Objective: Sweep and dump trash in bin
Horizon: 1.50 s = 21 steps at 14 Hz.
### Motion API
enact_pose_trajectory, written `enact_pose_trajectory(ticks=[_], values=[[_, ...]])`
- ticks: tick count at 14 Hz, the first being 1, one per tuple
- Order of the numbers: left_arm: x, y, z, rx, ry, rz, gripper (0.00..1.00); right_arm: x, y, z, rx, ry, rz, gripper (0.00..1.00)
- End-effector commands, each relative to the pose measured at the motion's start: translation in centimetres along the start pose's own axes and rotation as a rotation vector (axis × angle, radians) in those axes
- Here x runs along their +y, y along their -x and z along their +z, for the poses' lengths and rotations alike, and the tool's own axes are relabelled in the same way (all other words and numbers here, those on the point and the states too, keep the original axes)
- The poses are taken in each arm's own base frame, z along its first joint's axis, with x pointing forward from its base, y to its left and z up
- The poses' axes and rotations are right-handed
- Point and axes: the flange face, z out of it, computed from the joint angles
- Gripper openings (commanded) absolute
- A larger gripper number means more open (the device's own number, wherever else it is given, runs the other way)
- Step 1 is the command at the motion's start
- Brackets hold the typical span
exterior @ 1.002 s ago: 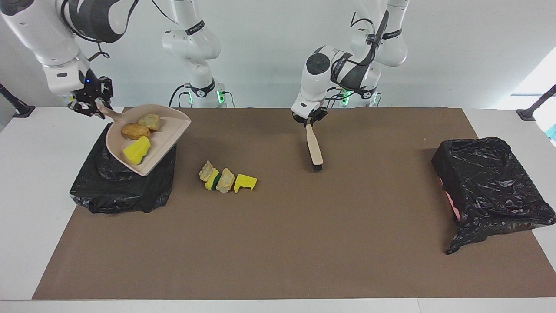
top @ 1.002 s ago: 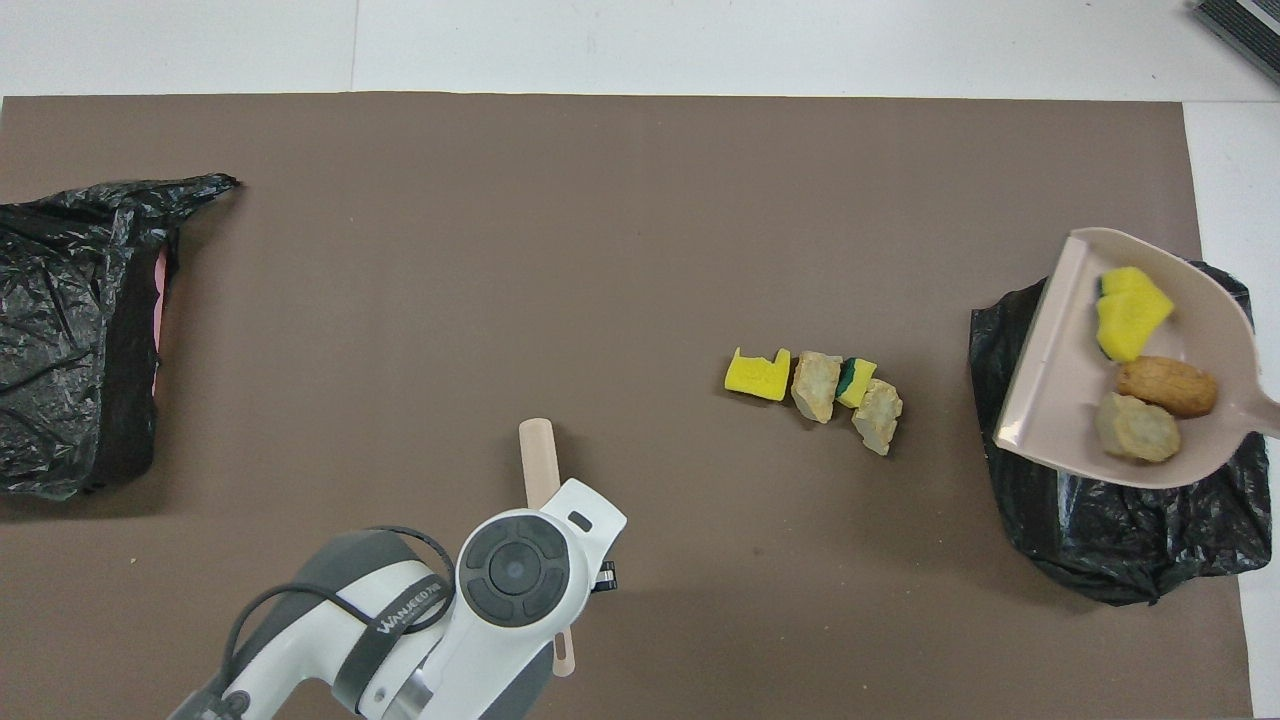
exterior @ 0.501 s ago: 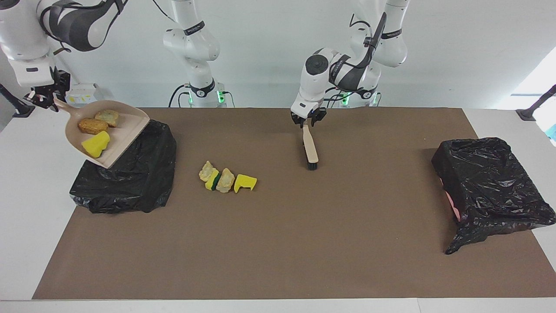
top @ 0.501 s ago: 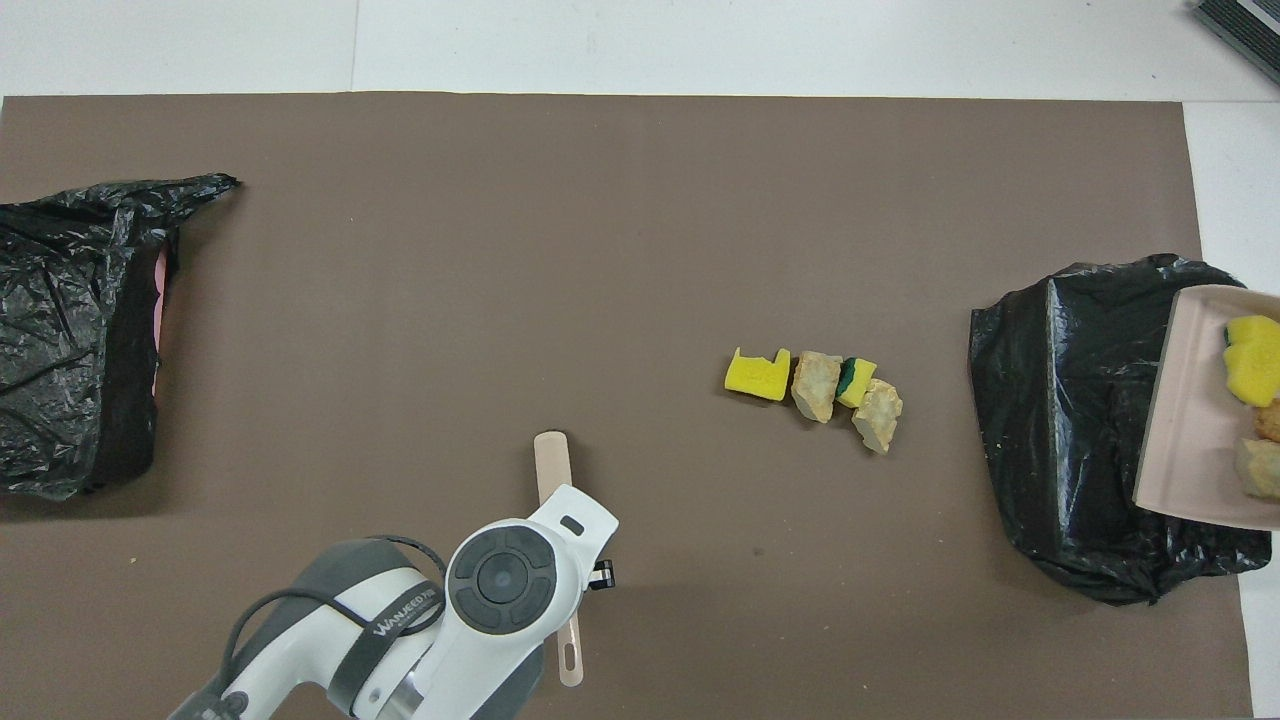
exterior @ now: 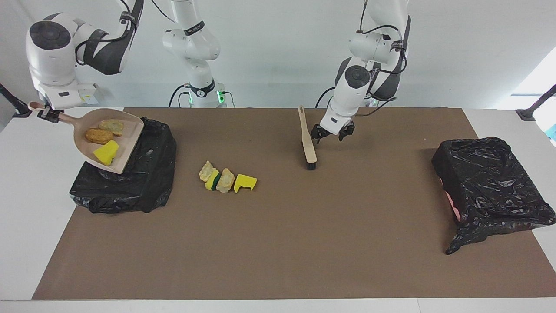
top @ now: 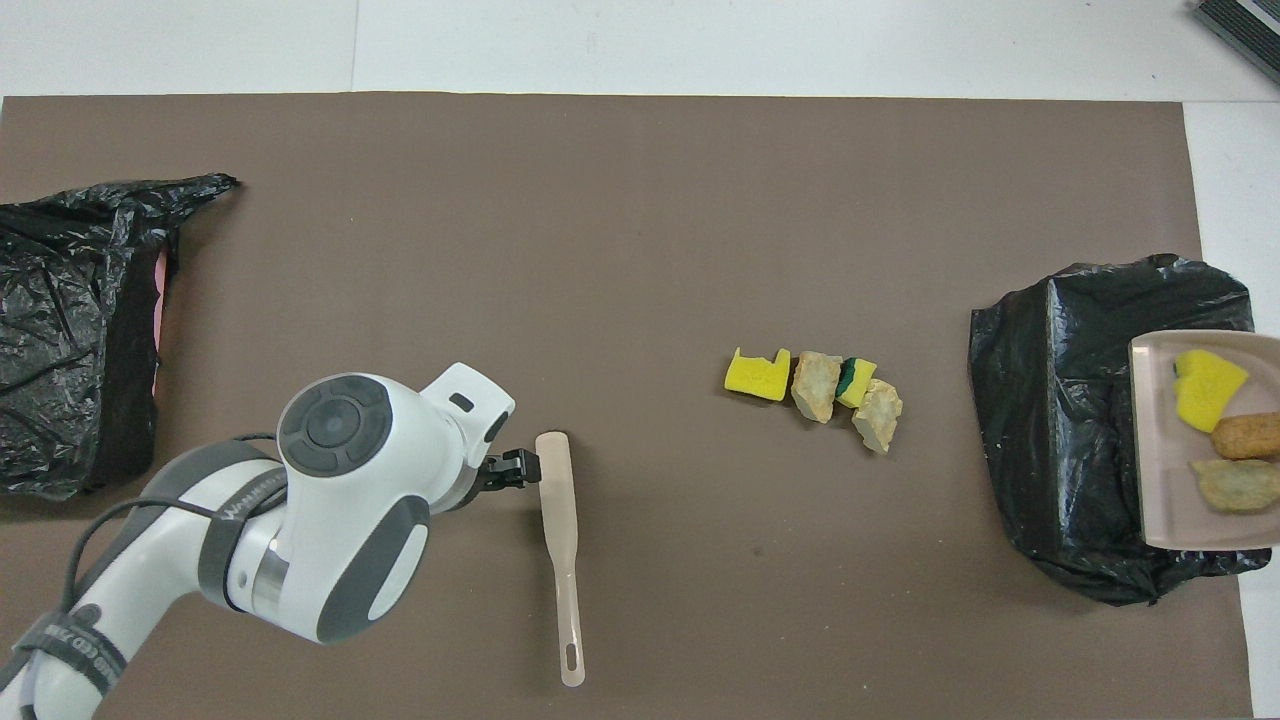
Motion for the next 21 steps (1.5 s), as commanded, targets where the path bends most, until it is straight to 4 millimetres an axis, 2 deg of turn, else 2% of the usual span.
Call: enact_pose_trajectory(ticks=[1, 4, 6, 11, 15, 17, 19, 20, 21], values=[[-1.3, -5.1, -2.6, -0.044, -0.007, 0.018, 1.0, 0.3, -1.3, -1.4, -0.106, 0.035, -0.112, 0.0], [-5.3, -8.2, -4.9, -0.014, 0.02, 0.04, 1.0, 0.5, -2.6, -1.4, -0.159, 0.031, -0.169, 0.0], [-8.7, -9.6, -6.7, 0.0, 0.033, 0.076, 1.0, 1.0, -3.8, -2.7, -0.226, 0.042, -0.229, 0.0], [-17.4, -10.1, -12.5, 0.052, 0.059, 0.156, 1.0, 1.1, -4.4, -3.6, -0.263, 0.018, -0.259, 0.0], [-20.7, -9.8, -18.1, 0.075, -0.019, 0.193, 1.0, -0.1, -2.8, -6.3, -0.278, -0.044, -0.244, 0.0], [-21.1, -9.8, -19.9, 0.097, -0.027, 0.193, 1.0, -1.3, -1.8, -7.4, -0.275, -0.051, -0.243, 0.0], [-21.5, -8.8, -24.2, 0.095, -0.097, 0.21, 1.0, -2.4, -1.0, -7.7, -0.272, -0.087, -0.236, 0.0], [-21.7, -8.3, -25.5, 0.086, -0.1, 0.23, 1.0, -2.7, -0.7, -8.1, -0.272, -0.086, -0.234, 0.0], [-21.7, -8.0, -25.8, 0.084, -0.099, 0.243, 1.0, -3.2, -0.4, -8.7, -0.251, -0.077, -0.224, 0.0]])
